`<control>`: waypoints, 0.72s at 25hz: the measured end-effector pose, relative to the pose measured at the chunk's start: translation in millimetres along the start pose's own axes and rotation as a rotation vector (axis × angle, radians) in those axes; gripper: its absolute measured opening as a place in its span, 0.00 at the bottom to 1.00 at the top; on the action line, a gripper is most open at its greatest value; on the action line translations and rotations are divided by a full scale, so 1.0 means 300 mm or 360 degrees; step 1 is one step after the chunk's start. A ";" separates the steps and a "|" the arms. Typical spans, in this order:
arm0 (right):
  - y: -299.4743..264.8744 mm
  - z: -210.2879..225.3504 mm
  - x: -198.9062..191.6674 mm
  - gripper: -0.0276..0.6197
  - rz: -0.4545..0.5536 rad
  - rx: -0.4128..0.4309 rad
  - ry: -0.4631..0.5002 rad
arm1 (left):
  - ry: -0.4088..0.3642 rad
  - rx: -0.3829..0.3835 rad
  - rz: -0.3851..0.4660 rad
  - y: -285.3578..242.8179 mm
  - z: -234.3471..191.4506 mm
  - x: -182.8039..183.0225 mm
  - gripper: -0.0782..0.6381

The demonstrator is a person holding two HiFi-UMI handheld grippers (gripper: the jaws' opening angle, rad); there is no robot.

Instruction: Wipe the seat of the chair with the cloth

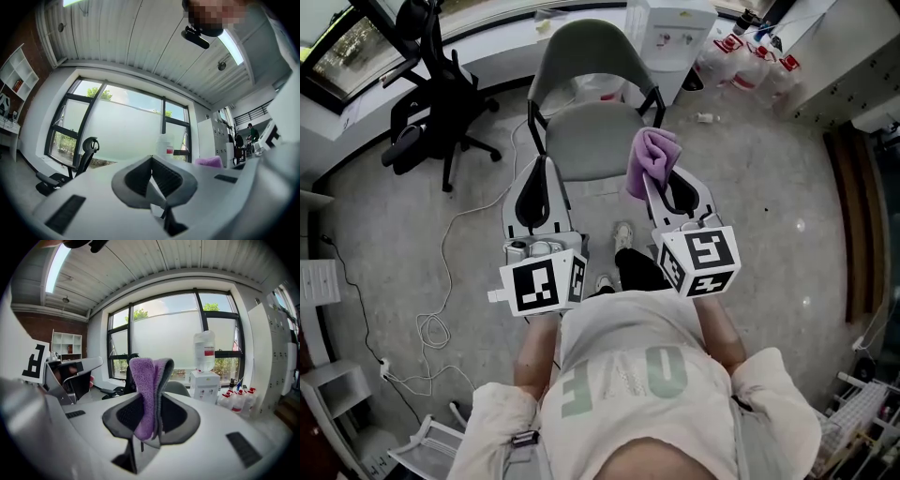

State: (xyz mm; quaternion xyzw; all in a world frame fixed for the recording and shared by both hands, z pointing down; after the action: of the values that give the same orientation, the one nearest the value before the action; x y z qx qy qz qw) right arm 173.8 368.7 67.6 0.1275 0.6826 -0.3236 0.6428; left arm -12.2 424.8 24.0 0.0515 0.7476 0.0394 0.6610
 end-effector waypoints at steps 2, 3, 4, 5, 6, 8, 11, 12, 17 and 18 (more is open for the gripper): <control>-0.041 0.026 0.010 0.18 0.0021 -0.0007 -0.0017 | -0.0010 -0.0003 0.0009 -0.044 -0.010 -0.009 0.13; -0.064 0.042 0.012 0.18 0.0031 -0.0007 -0.0024 | -0.0015 0.0001 0.0014 -0.068 -0.013 -0.016 0.13; -0.092 0.059 0.013 0.18 0.0041 -0.0003 -0.0029 | -0.0022 0.0008 0.0017 -0.094 -0.016 -0.024 0.13; -0.127 0.079 0.014 0.18 0.0050 0.0002 -0.0033 | -0.0031 0.0015 0.0021 -0.125 -0.020 -0.033 0.13; -0.168 0.099 0.016 0.18 0.0056 0.0007 -0.0039 | -0.0042 0.0021 0.0022 -0.160 -0.026 -0.041 0.13; -0.264 0.140 0.025 0.18 0.0056 0.0019 -0.0057 | -0.0065 0.0021 0.0013 -0.240 -0.040 -0.054 0.13; -0.427 0.205 0.062 0.18 0.0049 0.0045 -0.0078 | -0.0104 -0.0001 -0.0009 -0.390 -0.055 -0.065 0.13; -0.487 0.230 0.082 0.18 0.0048 0.0055 -0.0080 | -0.0111 -0.0001 -0.0007 -0.451 -0.060 -0.068 0.13; -0.776 0.370 0.204 0.18 0.0036 0.0121 -0.0052 | -0.0087 0.0038 0.0028 -0.778 -0.091 -0.079 0.13; -0.833 0.401 0.226 0.18 0.0028 0.0133 -0.0045 | -0.0091 0.0042 0.0035 -0.840 -0.100 -0.080 0.13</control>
State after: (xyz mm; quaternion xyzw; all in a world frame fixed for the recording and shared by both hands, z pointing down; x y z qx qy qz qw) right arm 112.5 89.9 76.3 0.1556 0.6581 -0.3478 0.6494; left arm -45.2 172.2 19.4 0.0697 0.7283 0.0353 0.6808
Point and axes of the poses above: the fingertips, and each gripper's own axes: y backward along the fingers, z to its right, x out of its top, the point moved 4 cm from there along y, backward along the fingers, and after that the axes turned 2 degrees about -x, right-handed, at the moved point
